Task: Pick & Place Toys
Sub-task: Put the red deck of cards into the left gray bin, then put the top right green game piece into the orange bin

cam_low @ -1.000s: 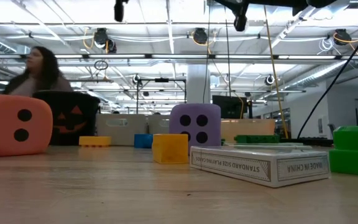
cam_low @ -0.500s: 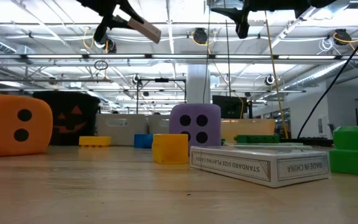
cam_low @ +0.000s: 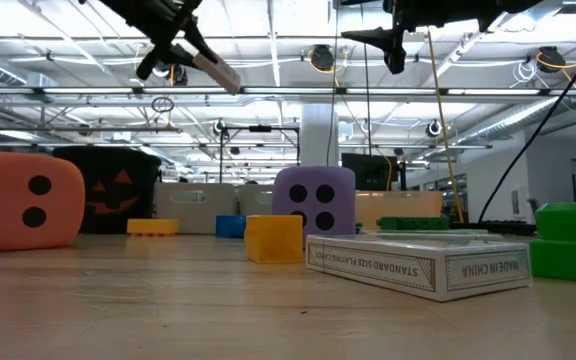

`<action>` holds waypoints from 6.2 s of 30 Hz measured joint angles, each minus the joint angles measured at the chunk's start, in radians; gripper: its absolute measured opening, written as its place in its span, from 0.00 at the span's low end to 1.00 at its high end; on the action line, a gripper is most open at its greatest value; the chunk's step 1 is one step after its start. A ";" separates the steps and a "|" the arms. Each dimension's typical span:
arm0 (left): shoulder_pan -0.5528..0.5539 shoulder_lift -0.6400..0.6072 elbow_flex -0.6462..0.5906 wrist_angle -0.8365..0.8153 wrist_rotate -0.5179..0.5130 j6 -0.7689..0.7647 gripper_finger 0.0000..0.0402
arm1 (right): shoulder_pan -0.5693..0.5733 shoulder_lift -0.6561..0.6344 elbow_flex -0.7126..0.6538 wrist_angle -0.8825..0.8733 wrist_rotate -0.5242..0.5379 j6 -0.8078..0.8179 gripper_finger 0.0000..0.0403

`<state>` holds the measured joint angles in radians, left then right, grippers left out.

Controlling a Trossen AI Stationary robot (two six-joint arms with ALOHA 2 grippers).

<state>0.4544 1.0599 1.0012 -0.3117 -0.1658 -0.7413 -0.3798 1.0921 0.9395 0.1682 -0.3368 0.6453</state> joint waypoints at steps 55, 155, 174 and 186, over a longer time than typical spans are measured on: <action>0.140 0.830 0.609 -0.873 0.016 0.242 0.21 | 0.000 0.000 -0.216 0.119 -0.035 0.176 0.52; 0.019 0.469 0.608 -0.243 0.363 0.204 0.53 | 0.002 0.000 -0.216 0.119 -0.030 0.207 0.51; -0.348 0.410 0.068 0.878 0.309 -0.013 0.53 | 0.100 0.000 -0.216 0.107 -0.033 0.189 0.51; -0.430 0.411 0.041 0.841 0.239 -0.018 0.53 | 0.258 0.000 -0.216 0.102 -0.032 0.144 0.51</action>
<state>0.0249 1.4708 1.0420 0.5289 0.0734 -0.7592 -0.1216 1.0924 0.7238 0.2707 -0.3683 0.7894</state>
